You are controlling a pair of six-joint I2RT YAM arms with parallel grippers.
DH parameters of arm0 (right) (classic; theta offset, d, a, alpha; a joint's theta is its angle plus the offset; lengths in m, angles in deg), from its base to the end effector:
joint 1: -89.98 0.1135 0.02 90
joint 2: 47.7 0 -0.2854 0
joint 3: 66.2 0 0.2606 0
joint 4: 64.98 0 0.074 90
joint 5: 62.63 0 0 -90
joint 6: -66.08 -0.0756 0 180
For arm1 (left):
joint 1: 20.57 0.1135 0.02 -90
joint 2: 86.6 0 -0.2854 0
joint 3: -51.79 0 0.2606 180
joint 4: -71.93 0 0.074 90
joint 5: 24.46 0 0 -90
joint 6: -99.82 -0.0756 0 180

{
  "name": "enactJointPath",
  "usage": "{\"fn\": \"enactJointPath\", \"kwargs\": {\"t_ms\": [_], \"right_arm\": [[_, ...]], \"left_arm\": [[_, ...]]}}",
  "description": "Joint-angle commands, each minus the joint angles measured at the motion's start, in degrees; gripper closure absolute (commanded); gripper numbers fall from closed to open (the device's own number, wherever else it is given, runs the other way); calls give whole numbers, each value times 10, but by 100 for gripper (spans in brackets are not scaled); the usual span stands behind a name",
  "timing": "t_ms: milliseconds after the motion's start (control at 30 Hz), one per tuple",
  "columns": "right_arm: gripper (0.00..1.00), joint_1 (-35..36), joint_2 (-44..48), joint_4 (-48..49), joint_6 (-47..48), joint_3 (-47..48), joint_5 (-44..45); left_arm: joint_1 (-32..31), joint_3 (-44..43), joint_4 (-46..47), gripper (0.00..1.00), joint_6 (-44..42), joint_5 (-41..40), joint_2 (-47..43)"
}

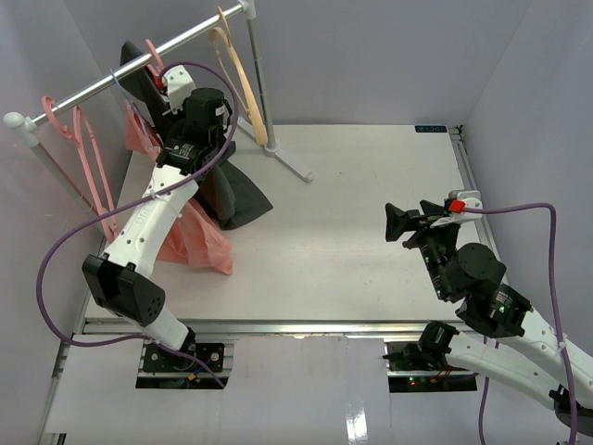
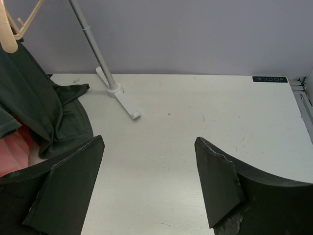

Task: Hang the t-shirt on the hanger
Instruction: Place the hanger at the clothesline.

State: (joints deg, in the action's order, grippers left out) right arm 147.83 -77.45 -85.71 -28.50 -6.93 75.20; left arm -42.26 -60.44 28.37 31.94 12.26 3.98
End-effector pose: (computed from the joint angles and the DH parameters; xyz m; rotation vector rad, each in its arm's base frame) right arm 0.1125 0.0737 0.4026 0.0185 1.4747 0.2951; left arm 0.3715 -0.0825 0.4505 -0.5877 1.7127 0.3659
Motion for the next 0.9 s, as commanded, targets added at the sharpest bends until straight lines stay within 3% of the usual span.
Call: {"fn": "enactJointPath", "kwargs": {"t_ms": [0,67,133,167,233,267,333,567,733,867], "right_arm": [[19,2,7,14,-8,0,2],[19,1,6,14,-8,-2,1],[19,1,4,13,-8,-2,-2],[18,1,3,12,-8,-2,-2],[18,1,1,12,-7,-1,-2],[18,1,1,11,-8,1,-1],[17,1,0,9,-8,3,0],[17,1,3,10,-9,0,0],[17,1,-1,16,-7,0,-1],[12,1,-9,16,-11,-6,-1]], "left_arm": [[5,30,-3,100,25,22,-20],[5,43,-2,90,32,34,-30],[5,54,3,51,32,51,-42],[5,60,6,36,30,62,-48],[5,63,13,12,25,79,-63],[5,60,14,7,20,95,-70],[5,56,14,2,5,153,-87],[1,56,-8,2,-44,311,-188],[0,30,-21,2,-118,390,-212],[0,14,-17,2,-126,489,-221]]}}
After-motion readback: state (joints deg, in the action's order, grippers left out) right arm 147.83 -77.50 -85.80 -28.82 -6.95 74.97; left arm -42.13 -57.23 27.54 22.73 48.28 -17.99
